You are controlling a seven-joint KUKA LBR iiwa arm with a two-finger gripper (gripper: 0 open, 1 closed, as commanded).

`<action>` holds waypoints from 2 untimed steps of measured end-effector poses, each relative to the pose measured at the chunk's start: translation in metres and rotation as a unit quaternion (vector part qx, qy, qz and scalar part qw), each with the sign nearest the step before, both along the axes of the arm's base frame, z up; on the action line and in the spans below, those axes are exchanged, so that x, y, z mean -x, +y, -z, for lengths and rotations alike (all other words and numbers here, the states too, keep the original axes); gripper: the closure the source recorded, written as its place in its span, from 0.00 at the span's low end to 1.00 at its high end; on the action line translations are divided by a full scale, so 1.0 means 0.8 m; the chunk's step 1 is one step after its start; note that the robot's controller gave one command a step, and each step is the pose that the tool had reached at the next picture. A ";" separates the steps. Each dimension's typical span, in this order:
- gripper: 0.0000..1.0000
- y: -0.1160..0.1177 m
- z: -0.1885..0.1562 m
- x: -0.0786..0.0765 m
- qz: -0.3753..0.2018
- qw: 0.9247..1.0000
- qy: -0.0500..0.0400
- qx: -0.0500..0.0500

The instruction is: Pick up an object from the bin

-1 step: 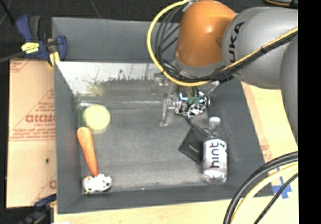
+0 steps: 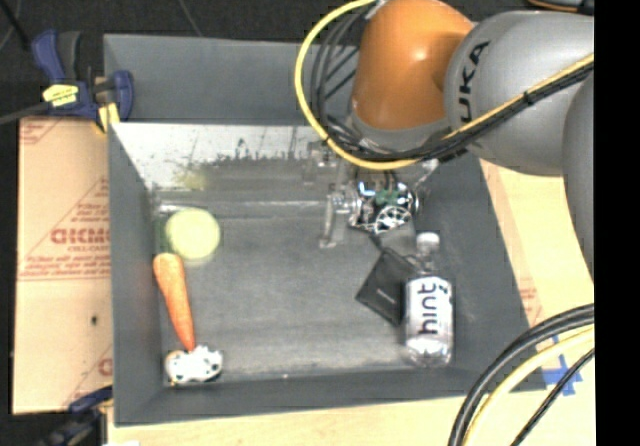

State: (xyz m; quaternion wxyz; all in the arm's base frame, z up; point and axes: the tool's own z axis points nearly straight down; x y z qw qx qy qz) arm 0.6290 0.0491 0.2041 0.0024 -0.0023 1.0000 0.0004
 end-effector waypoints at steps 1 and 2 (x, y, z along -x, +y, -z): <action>0.00 0.074 0.052 -0.011 -0.005 1.000 -0.001 0.000; 0.00 0.171 0.059 -0.006 0.007 1.000 -0.002 -0.001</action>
Offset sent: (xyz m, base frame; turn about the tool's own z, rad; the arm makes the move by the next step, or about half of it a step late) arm 0.0040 0.1350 -0.0477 0.0182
